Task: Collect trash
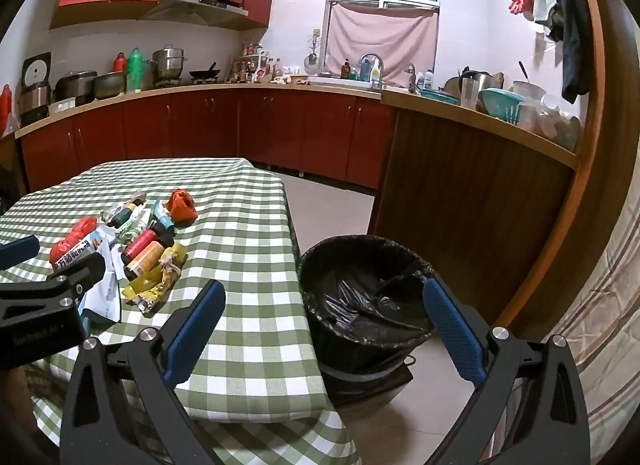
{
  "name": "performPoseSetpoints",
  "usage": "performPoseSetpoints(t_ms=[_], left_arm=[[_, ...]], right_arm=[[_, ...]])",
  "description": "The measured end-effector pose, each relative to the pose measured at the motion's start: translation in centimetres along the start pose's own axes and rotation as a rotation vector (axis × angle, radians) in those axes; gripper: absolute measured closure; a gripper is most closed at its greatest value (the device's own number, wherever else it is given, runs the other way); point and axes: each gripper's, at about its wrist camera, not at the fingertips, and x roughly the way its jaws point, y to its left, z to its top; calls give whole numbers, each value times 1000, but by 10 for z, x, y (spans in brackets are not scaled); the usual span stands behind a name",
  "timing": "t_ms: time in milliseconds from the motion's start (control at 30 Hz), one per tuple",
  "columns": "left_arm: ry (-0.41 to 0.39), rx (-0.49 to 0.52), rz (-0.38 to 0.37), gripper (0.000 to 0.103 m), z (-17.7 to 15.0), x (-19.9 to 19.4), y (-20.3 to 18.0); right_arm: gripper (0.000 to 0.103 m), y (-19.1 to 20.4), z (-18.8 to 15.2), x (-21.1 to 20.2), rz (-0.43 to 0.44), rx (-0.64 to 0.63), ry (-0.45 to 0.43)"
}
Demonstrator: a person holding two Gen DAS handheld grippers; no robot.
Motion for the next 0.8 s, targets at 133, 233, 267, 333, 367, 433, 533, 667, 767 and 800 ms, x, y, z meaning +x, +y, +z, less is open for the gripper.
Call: performPoseSetpoints(t_ms=[133, 233, 267, 333, 367, 433, 533, 667, 767, 800], left_arm=[[3, -1, 0, 4, 0, 0, 0], [1, 5, 0, 4, 0, 0, -1], [0, 8, 0, 4, 0, 0, -1], [-3, 12, 3, 4, -1, 0, -2], [-5, 12, 3, 4, -1, -1, -3], [-2, 8, 0, 4, -1, -3, -5], [-3, 11, -4, 4, -2, 0, -5], [-4, 17, -8, 4, 0, -1, -7], [-2, 18, -7, 4, 0, -1, -7], [0, 17, -7, 4, 0, -1, -7]], right_arm=[[7, -1, 0, 0, 2, 5, -1], [7, -1, 0, 1, 2, 6, 0], [7, -2, 0, 1, 2, 5, 0], [7, -2, 0, 1, 2, 7, -1], [7, -2, 0, 1, 3, 7, 0], [7, -2, 0, 0, 2, 6, -1], [7, -2, 0, 0, 2, 8, -2], [7, -5, 4, -2, 2, 9, -6], [7, -8, 4, -1, 2, 9, -6], [7, -8, 4, -2, 3, 11, -6]])
